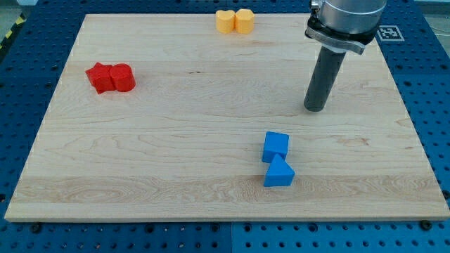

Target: Move the arm above the red circle

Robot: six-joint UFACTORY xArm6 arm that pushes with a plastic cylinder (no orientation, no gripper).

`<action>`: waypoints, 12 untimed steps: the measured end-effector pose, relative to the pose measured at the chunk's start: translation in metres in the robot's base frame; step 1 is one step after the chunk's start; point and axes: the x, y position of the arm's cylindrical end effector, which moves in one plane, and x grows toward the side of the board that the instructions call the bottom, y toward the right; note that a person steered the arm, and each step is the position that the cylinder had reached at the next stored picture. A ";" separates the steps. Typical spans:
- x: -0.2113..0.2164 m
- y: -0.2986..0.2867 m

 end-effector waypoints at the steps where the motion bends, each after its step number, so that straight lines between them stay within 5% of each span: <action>1: -0.005 0.000; 12: -0.046 -0.107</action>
